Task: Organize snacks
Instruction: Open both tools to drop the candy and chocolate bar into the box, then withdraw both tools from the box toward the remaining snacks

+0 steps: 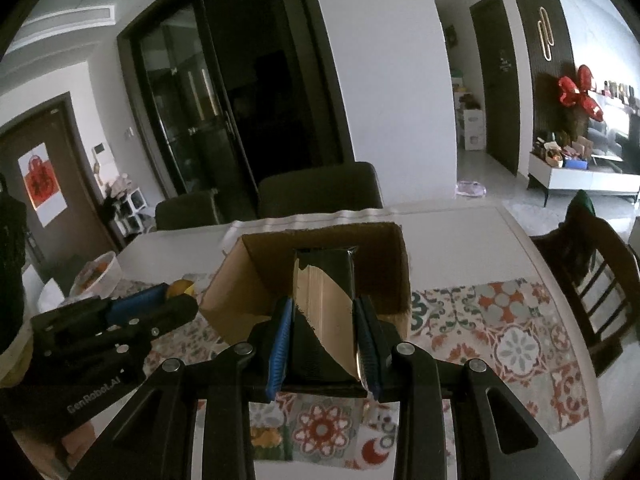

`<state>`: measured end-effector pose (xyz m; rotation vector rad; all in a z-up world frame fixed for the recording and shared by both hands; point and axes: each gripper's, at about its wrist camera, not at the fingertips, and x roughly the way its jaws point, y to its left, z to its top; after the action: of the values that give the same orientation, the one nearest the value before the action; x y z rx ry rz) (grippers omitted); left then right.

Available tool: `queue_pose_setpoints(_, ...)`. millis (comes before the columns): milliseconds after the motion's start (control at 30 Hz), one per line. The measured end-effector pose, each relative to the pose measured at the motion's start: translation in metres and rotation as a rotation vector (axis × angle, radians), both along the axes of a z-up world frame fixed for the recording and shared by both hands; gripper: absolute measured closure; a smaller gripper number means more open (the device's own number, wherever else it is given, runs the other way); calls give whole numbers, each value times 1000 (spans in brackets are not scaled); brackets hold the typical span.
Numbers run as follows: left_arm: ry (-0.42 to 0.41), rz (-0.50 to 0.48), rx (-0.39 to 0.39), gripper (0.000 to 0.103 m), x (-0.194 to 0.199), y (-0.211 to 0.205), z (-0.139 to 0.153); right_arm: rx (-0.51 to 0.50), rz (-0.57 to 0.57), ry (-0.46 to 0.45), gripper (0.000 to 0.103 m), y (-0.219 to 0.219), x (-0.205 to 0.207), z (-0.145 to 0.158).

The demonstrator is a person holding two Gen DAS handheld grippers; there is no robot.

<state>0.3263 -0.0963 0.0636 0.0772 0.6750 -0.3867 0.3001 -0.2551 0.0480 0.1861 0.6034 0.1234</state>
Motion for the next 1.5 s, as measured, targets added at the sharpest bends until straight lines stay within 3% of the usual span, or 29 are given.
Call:
queue_pose_setpoints(667,58,-17,6,75,89,-9,-21,-54,16,87,70,-1,91,-20)
queue_pose_setpoints(833,34,-2,16,60,93,-8,-24,-68,12,96,69,-1,101,-27)
queue_pose_setpoints(900,30,6,21,58,95,-6,-25,-66,13,103,61,-1,103,-29)
queue_pose_setpoints(933,29,7,25,57,94,-5,-25,-66,8,105,54,-2,104,-30)
queue_pose_setpoints(1067,3,21,51,49,84,-2,-24,-94,-8,87,49,0,97,-31)
queue_pose_setpoints(1167,-25,20,60,47,69,2,-22,-112,-13,61,37,2,85,-28)
queue_pose_setpoints(1367,-92,6,72,46,35,8,-15,-125,-7,16,36,8,54,-24)
queue_pose_setpoints(1500,-130,-12,75,45,11,12,-13,-115,-14,-5,31,11,34,-22)
